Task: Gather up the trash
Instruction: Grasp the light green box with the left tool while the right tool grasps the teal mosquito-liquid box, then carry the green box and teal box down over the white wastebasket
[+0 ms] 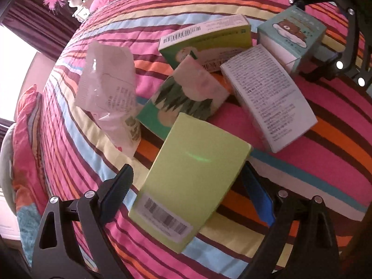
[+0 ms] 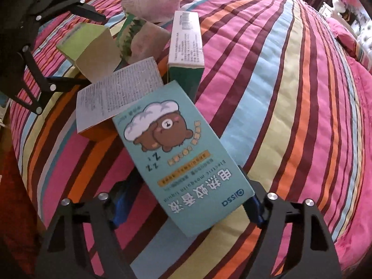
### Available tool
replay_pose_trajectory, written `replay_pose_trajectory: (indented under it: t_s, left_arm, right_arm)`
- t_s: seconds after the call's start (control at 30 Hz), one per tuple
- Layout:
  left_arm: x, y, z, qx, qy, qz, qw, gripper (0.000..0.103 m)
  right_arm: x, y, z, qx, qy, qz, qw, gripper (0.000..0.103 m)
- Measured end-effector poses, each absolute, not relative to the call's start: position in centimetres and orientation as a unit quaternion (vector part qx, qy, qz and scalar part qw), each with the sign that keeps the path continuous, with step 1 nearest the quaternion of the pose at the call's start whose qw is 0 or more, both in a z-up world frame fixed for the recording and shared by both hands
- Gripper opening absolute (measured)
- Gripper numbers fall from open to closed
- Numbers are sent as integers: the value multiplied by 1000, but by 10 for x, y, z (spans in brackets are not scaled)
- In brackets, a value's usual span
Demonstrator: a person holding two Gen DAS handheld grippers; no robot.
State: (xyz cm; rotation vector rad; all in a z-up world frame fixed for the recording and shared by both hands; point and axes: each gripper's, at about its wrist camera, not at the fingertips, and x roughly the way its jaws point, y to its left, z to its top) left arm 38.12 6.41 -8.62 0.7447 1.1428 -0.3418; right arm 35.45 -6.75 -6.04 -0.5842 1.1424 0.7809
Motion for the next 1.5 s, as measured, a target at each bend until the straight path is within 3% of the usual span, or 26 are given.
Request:
replay_pose_trajectory:
  t_s: [0.1, 0.17, 0.27, 0.37, 0.43, 1.13, 1.5]
  left_arm:
    - [383, 57, -90, 353, 525, -153, 759, 90]
    - [381, 53, -93, 361, 523, -141, 760, 90]
    - [383, 52, -96, 334, 536, -125, 765, 81]
    - [382, 62, -90, 279, 534, -92, 793, 71]
    - [382, 71, -84, 242, 534, -72, 807, 50]
    - [276, 94, -49, 112, 524, -43, 843, 48]
    - [194, 64, -29, 120, 490, -57, 862, 48]
  right_arm:
    - [352, -72, -59, -251, 520, 354, 735, 59]
    - [348, -77, -58, -239, 522, 357, 737, 58]
    - [343, -80, -58, -229, 523, 348, 744, 57]
    - [335, -87, -56, -216, 517, 336, 757, 56]
    - [330, -91, -55, -205, 514, 322, 769, 55]
    - [268, -79, -12, -194, 475, 281, 811, 54]
    - [182, -80, -8, -212, 451, 301, 813, 53]
